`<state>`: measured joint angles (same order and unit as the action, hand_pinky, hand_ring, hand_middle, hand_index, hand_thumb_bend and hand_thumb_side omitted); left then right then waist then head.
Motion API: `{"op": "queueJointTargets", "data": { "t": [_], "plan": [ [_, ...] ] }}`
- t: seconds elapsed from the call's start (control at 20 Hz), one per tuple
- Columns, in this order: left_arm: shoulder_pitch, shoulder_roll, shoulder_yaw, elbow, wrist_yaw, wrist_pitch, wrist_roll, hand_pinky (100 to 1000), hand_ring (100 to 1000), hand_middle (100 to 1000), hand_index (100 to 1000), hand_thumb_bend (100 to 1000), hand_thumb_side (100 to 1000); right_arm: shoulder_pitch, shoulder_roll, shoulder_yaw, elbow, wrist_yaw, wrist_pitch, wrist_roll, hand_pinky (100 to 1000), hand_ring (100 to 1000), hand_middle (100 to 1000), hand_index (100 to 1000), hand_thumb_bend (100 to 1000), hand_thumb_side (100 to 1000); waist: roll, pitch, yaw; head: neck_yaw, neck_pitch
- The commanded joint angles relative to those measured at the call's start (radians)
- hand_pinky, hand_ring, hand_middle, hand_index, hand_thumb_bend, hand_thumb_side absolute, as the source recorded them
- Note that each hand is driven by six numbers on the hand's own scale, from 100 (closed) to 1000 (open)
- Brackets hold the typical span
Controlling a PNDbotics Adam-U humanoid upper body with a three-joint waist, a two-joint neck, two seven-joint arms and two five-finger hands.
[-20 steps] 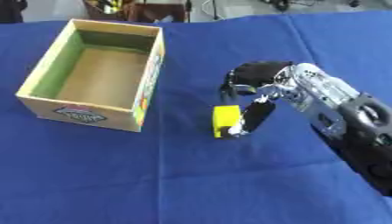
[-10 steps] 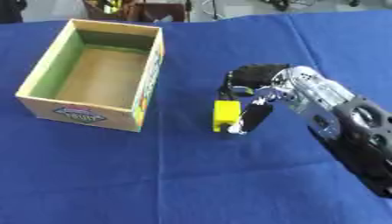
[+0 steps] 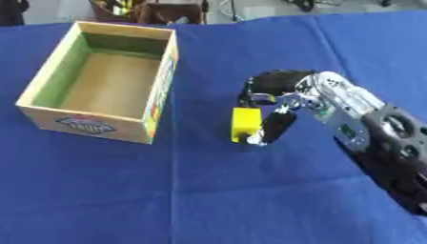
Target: Pick up objects on the table and place them in the box.
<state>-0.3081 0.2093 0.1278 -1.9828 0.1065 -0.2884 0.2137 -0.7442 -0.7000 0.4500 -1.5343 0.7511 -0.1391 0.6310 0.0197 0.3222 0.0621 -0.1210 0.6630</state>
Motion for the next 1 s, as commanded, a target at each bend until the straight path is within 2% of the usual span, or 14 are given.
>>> {"op": "queueJointTargets", "data": {
  "t": [0.05,0.1,0.15,0.2,0.65,0.9,0.95,1.0],
  "plan": [
    [-0.010,0.010,-0.001,-0.017,0.005,0.000,-0.004,486,592,655,752,161,1000,-0.012,-0.037,-0.020,-0.039,-0.020,0.008,-0.024,670,743,412,574,100,557,0.000,-0.021,-0.001,-0.003,-0.012],
    [-0.009,0.010,-0.001,-0.017,0.005,0.000,-0.005,486,593,655,752,161,1000,-0.013,-0.040,-0.021,-0.047,-0.024,0.010,-0.029,666,739,404,562,100,559,0.001,-0.021,-0.001,-0.003,-0.012],
    [-0.009,0.010,-0.001,-0.017,0.005,0.000,-0.005,486,593,655,752,162,1000,-0.013,-0.044,-0.021,-0.055,-0.029,0.013,-0.034,661,733,397,550,100,656,0.001,-0.021,-0.001,-0.004,-0.013],
    [-0.009,0.010,-0.001,-0.017,0.005,0.000,-0.006,486,593,655,752,162,1000,-0.015,-0.047,-0.022,-0.064,-0.033,0.015,-0.040,661,733,394,550,100,563,0.000,-0.021,-0.002,-0.004,-0.013],
    [-0.005,0.011,-0.004,-0.017,0.006,0.002,-0.009,485,593,655,752,161,1000,-0.049,-0.086,-0.038,-0.172,-0.087,0.045,-0.092,637,694,338,487,100,600,-0.002,-0.026,-0.002,-0.009,-0.006],
    [0.000,0.013,-0.005,-0.017,0.008,0.002,-0.010,485,593,656,752,159,1000,-0.110,-0.100,-0.057,-0.220,-0.114,0.070,-0.130,636,686,337,462,100,628,-0.004,-0.029,0.006,-0.015,-0.002],
    [0.000,0.014,-0.006,-0.017,0.008,0.002,-0.011,485,593,656,751,158,1000,-0.127,-0.099,-0.056,-0.224,-0.119,0.072,-0.135,635,685,336,458,100,749,-0.005,-0.029,0.008,-0.017,-0.002],
    [0.001,0.014,-0.007,-0.017,0.008,0.002,-0.011,485,593,656,751,158,1000,-0.143,-0.098,-0.054,-0.226,-0.123,0.074,-0.139,635,685,334,458,100,633,-0.006,-0.029,0.011,-0.018,-0.002]
  ]
}}
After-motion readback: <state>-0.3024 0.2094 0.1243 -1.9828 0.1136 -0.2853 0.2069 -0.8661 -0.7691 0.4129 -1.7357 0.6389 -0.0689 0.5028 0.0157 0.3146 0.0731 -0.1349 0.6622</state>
